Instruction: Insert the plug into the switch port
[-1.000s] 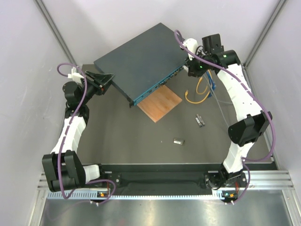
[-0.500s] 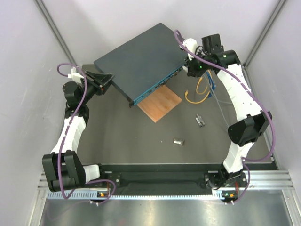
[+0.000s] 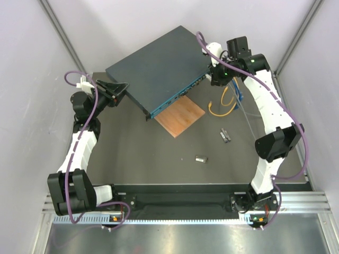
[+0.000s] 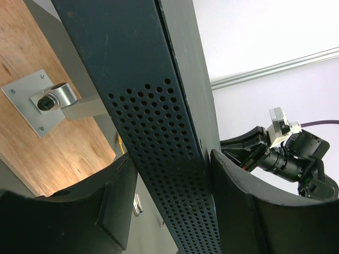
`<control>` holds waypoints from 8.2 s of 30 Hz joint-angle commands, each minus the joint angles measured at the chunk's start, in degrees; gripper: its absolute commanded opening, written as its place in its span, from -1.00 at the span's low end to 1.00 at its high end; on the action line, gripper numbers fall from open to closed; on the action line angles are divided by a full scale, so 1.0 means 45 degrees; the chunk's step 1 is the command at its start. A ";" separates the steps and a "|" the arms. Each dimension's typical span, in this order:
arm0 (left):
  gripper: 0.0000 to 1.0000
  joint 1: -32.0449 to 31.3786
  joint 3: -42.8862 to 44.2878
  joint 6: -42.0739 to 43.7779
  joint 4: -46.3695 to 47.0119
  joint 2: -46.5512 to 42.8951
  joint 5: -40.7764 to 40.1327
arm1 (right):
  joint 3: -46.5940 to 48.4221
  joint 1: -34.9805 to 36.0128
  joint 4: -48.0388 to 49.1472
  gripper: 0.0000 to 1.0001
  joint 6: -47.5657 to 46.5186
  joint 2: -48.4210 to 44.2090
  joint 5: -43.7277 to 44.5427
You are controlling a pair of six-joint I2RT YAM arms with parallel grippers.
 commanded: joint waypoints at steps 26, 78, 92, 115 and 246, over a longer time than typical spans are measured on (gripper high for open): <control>-1.00 -0.0179 0.0037 0.1030 0.0879 -0.0349 -0.0110 | -0.2114 -0.0454 0.4732 -1.00 -0.0110 -0.2102 -0.1216; -1.00 -0.0159 0.0212 0.1147 0.0742 -0.0270 -0.0150 | -0.3716 -0.0453 0.7039 -0.32 -0.0031 -0.2394 -0.2389; -1.00 -0.0179 0.0290 0.1225 0.0742 -0.0192 -0.0130 | -0.4207 -0.1470 0.5105 -0.10 -0.0326 -0.2924 -0.2135; -1.00 -0.0140 0.0310 0.1245 0.0742 -0.0153 -0.0169 | -0.2703 -0.0923 0.4694 -0.52 0.0515 -0.1459 -0.2857; 0.98 0.1130 0.1384 0.1772 0.0371 -0.2244 -0.0423 | -1.5379 -0.2094 0.8152 -0.63 -0.2960 -0.3411 0.2632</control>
